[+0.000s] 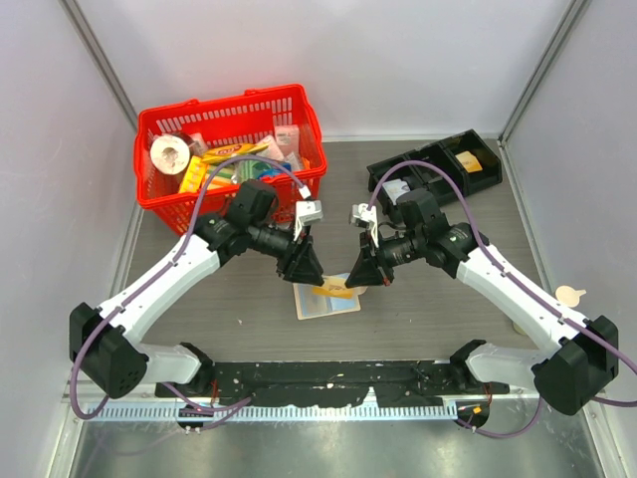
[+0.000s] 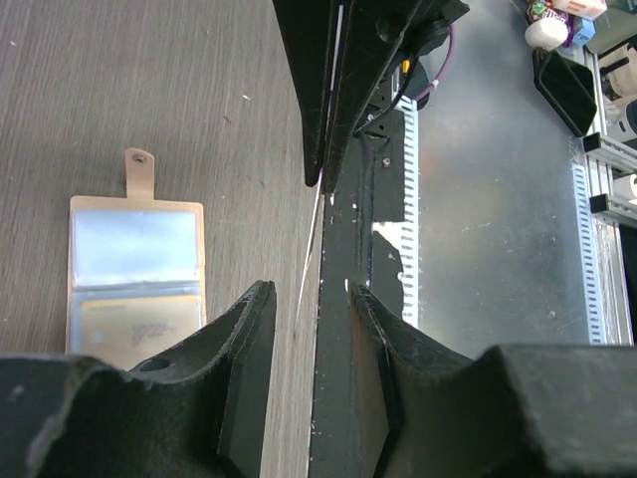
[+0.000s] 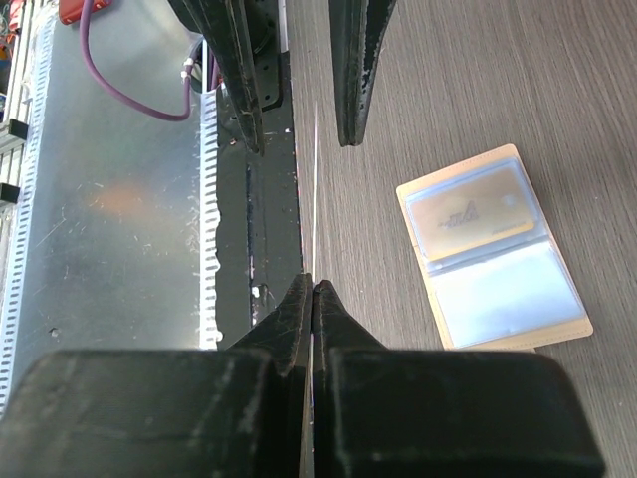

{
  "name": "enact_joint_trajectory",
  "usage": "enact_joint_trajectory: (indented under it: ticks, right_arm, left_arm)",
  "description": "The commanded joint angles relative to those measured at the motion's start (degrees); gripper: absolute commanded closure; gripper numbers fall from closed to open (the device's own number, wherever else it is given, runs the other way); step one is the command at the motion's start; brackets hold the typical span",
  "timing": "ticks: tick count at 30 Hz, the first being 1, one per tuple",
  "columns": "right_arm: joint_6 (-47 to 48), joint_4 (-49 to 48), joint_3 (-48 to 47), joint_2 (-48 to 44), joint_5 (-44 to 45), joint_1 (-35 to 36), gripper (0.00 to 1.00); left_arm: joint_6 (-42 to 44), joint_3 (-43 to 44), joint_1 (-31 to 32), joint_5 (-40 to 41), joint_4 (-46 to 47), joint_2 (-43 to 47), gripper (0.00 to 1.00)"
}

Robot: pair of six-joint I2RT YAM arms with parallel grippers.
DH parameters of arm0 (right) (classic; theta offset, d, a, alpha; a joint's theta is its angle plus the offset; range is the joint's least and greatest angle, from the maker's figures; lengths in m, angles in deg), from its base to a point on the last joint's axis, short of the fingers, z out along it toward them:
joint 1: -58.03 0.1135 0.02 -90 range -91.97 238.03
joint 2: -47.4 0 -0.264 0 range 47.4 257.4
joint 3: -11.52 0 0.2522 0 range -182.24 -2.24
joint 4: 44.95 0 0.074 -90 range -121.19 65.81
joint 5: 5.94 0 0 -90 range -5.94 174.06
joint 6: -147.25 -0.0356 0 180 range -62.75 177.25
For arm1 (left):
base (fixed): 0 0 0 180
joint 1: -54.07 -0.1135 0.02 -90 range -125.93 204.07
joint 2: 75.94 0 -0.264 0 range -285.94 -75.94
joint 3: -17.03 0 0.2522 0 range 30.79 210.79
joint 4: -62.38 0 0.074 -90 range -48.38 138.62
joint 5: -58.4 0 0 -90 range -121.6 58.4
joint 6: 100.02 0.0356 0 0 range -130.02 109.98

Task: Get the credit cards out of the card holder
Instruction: Place the credit card in the storage box.

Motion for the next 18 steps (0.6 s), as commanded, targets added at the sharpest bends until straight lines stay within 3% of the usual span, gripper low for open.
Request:
enact_joint_trajectory:
  ticks: [1, 4, 9, 14, 18]
  right_arm:
    - [0.5, -1.3, -2.3, -0.9, -1.1, -0.1, 0.99]
    - [0.0, -1.9, -2.1, -1.1, -1.0, -0.1, 0.99]
    - [-0.5, -2.5, -1.8, -1.4, -1.0, 0.0, 0.99]
    - [-4.1, -7.4, -0.3, -2.9, 1.5, -0.3, 0.99]
    - [-11.5, -17.7, 5.2, -6.8, 4.7, -2.3, 0.82]
  left_arm:
    - [0.5, -0.4, 0.3, 1.1, 1.0, -0.1, 0.62]
    - [0.7, -0.6, 0.3, 1.0, 0.8, -0.3, 0.69]
    - [1.0, -0.1, 0.3, -0.7, 0.1, -0.9, 1.0]
    - [-1.1, -0.7, 0.3, 3.0, 2.3, 0.9, 1.0]
    - [-9.3, -5.1, 0.1, 10.1, 11.6, 5.3, 1.0]
